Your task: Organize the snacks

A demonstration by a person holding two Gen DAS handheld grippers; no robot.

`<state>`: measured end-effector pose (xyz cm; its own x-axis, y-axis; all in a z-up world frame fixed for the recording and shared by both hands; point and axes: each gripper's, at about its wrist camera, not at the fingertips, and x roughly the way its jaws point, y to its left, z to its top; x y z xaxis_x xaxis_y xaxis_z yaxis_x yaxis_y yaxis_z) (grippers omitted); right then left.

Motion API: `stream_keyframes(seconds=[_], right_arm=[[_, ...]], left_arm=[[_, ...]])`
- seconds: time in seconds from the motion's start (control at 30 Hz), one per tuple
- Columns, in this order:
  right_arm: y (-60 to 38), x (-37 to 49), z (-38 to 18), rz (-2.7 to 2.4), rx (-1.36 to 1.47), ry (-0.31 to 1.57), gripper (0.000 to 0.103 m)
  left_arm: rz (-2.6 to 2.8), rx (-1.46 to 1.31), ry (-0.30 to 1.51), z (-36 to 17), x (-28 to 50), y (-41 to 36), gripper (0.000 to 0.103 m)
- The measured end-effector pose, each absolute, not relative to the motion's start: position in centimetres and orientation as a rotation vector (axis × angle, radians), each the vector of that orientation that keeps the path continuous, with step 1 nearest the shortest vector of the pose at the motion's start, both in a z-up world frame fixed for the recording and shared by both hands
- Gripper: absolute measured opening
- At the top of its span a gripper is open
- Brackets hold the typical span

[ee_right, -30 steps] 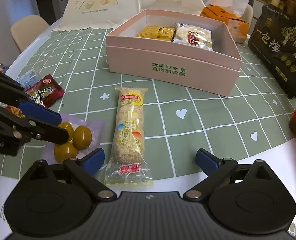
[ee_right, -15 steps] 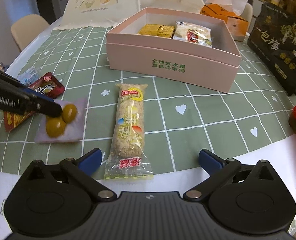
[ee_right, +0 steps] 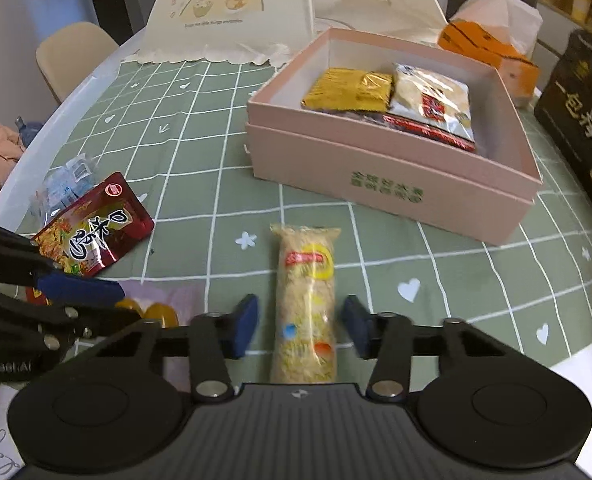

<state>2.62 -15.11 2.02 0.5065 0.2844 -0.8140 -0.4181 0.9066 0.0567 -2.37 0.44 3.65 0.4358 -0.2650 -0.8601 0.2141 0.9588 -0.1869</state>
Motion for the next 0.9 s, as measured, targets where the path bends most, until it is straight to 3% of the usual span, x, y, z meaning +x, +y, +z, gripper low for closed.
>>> stream_keyframes(seconds=[0.07, 0.7, 0.8, 0.9], right_arm=[[-15.0, 2.5, 2.3, 0.425, -0.162, 0.951, 0.030], [-18.0, -0.3, 2.0, 0.378, -0.171, 0.991, 0.030], [-18.1, -0.5, 1.9, 0.368, -0.184, 0.980, 0.037], [-18.4, -0.3, 1.8, 0.341, -0.186, 0.979, 0.055]], left_arm=[[-0.299, -0.052, 1.078, 3.6, -2.3, 0.2, 0.027], [-0.179, -0.143, 1.046, 3.6, -1.4, 2.5, 0.032], [-0.193, -0.141, 1.051, 3.8, -1.3, 2.5, 0.029], [-0.273, -0.074, 1.055, 4.3, -1.5, 1.8, 0.029]])
